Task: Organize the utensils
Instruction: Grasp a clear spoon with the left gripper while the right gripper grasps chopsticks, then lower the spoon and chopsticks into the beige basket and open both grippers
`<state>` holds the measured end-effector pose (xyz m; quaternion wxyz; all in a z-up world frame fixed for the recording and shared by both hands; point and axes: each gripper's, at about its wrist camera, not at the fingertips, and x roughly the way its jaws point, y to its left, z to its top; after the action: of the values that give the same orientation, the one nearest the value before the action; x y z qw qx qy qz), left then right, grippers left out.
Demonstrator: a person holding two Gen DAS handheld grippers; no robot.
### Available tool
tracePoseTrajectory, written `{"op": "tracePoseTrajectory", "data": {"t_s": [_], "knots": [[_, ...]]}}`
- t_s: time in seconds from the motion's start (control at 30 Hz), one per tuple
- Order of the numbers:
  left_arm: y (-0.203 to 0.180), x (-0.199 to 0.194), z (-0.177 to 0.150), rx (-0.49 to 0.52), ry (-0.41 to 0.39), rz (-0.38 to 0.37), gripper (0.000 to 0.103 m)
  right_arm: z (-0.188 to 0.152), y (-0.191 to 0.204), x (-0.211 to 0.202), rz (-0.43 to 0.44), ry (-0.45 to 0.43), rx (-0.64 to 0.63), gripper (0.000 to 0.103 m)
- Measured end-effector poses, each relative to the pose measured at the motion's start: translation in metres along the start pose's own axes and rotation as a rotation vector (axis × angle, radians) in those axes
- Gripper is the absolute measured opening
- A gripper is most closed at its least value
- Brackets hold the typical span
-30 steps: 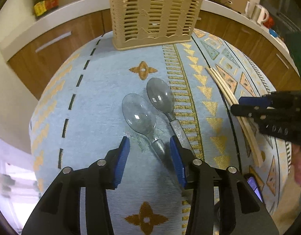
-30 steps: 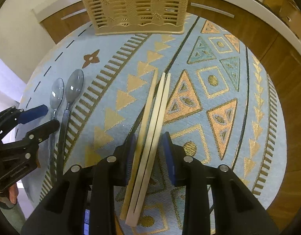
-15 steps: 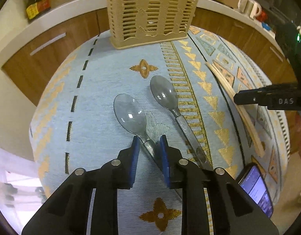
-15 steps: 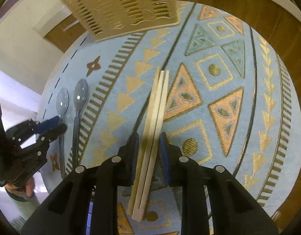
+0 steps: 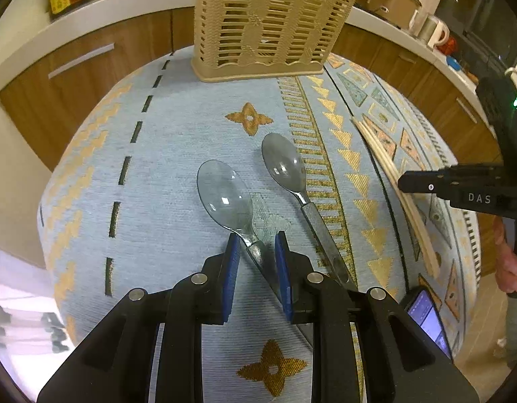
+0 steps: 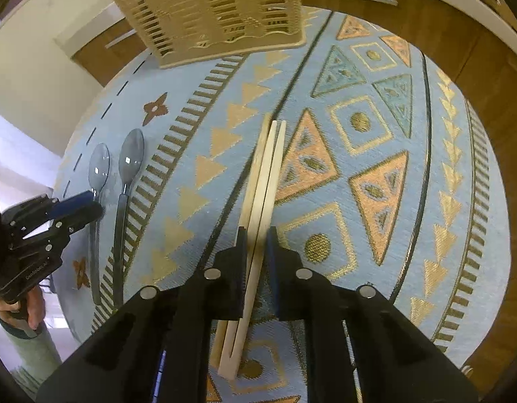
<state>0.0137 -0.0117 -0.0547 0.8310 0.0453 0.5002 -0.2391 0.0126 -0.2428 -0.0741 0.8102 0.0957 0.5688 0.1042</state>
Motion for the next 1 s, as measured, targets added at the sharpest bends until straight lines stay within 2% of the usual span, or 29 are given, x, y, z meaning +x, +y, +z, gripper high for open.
{"op": "tracePoseTrajectory", "data": {"t_s": [0.07, 0.13, 0.33, 0.47, 0.6, 0.7, 0.73, 0.8, 0.83, 0.87, 1.0], "knots": [[0.002, 0.000, 0.000, -0.015, -0.001, -0.018, 0.020, 0.001, -0.007, 0.001, 0.036, 0.005, 0.018, 0.010], [0.002, 0.000, 0.000, -0.022, 0.000, -0.026, 0.020, 0.000, -0.009, -0.001, 0.034, 0.012, 0.008, 0.010], [-0.002, 0.000, 0.002, -0.016, 0.015, 0.000, 0.020, 0.003, 0.011, 0.000, -0.074, 0.070, -0.064, 0.012], [-0.005, 0.001, 0.005, -0.002, 0.039, 0.015, 0.025, 0.016, 0.015, 0.006, -0.088, 0.139, -0.078, 0.017], [-0.017, 0.006, 0.011, 0.064, 0.083, 0.097, 0.027, 0.022, 0.023, 0.010, -0.127, 0.177, -0.148, 0.017], [-0.026, 0.008, 0.011, 0.117, 0.095, 0.155, 0.024, 0.020, 0.034, 0.014, -0.121, 0.150, -0.188, 0.013], [-0.027, 0.009, 0.011, 0.132, 0.088, 0.175, 0.014, 0.018, 0.032, 0.013, -0.105, 0.128, -0.190, 0.013], [-0.031, 0.009, 0.009, 0.149, 0.064, 0.199, 0.010, 0.011, 0.031, 0.009, -0.052, 0.100, -0.182, 0.011], [-0.031, 0.008, 0.008, 0.141, 0.052, 0.198, 0.008, 0.007, 0.029, 0.005, -0.023, 0.086, -0.180, 0.010], [-0.030, 0.004, 0.009, 0.128, 0.027, 0.188, 0.000, 0.005, 0.028, 0.002, -0.007, 0.068, -0.180, 0.010], [-0.022, -0.021, 0.019, 0.081, -0.086, 0.137, 0.001, 0.007, 0.029, -0.027, 0.060, -0.038, -0.202, 0.010]]}}
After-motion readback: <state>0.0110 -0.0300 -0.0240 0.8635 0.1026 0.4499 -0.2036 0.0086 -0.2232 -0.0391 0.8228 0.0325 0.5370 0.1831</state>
